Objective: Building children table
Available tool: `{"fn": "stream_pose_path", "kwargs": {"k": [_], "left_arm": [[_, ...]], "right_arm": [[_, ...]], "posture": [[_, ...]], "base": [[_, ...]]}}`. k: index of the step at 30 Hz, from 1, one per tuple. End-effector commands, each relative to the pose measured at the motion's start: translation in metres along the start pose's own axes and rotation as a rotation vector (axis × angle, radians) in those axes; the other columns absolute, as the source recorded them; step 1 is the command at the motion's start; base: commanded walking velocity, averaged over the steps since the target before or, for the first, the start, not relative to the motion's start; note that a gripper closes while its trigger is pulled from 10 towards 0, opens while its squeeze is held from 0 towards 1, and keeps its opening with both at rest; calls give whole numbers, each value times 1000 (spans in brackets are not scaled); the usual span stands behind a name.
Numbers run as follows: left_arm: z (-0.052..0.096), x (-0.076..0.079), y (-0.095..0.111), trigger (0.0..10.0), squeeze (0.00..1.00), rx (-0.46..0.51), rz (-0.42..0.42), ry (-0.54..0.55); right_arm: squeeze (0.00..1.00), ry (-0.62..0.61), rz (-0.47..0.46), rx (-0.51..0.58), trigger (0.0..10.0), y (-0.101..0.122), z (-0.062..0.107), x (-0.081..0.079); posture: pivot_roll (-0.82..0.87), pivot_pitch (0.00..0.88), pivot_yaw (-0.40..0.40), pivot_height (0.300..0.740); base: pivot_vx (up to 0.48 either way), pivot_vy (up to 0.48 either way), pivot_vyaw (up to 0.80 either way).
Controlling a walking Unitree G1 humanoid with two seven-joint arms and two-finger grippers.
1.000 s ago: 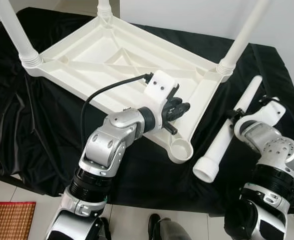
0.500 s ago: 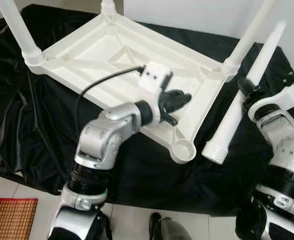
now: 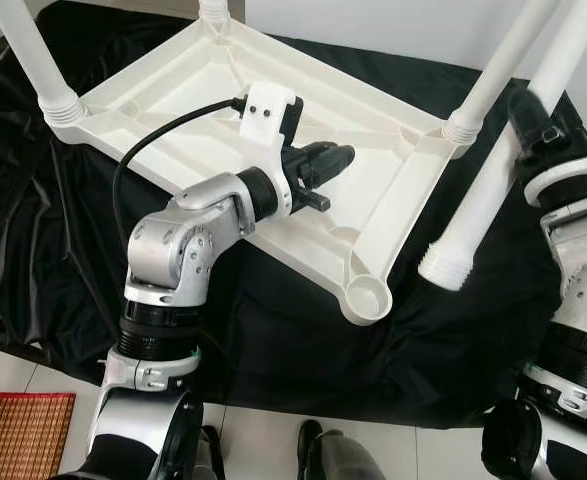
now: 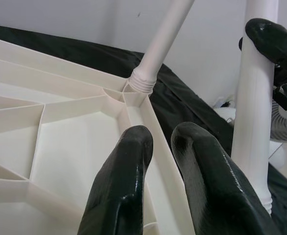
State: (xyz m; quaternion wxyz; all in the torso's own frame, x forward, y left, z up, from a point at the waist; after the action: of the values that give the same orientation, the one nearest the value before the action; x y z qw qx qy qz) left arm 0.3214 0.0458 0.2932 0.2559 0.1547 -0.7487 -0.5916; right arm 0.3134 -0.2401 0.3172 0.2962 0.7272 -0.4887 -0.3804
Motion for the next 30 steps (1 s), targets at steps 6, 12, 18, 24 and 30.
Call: {"fn": "stream_pose_path", "kwargs": {"k": [6, 12, 18, 24, 30], "left_arm": [[5, 10, 10, 10000, 0, 40, -14, -120], [9, 20, 24, 10000, 0, 97, 19, -225], [7, 23, 28, 10000, 1000, 104, 56, -268], [1, 28, 41, 10000, 1000, 135, 111, -328], [-8, 29, 47, 10000, 0, 117, 116, -341]], "right_arm": [[0, 104, 17, 42, 10000, 2, 3, -18], [0, 239, 41, 4, 10000, -10, 5, -36], [0, 346, 49, -40, 10000, -20, 8, -46], [0, 496, 42, -97, 10000, -28, 15, -61], [0, 663, 48, -153, 10000, -34, 27, -76]], "posture": [[37, 227, -67, 740], [43, 208, -70, 740], [44, 191, -73, 740], [48, 175, -80, 740], [47, 172, -80, 740]], "base": [[0, 0, 0], [0, 0, 0], [0, 0, 0], [0, 0, 0], [0, 0, 0]]}}
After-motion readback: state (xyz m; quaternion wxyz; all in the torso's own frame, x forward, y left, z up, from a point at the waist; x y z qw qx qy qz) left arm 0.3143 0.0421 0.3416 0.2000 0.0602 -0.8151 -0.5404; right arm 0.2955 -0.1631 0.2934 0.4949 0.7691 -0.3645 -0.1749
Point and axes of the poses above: a point about 5 cm out from each wrist's last joint towards the gripper, its own z axis pointing back from the gripper into the wrist, its own y axis along the axis of the wrist's last joint, x = y × z, the point moved 1 cm from there along -z, pointing out of the wrist towards the gripper, and after that the axes turned 5 degrees about z, right-handed, at the moved point
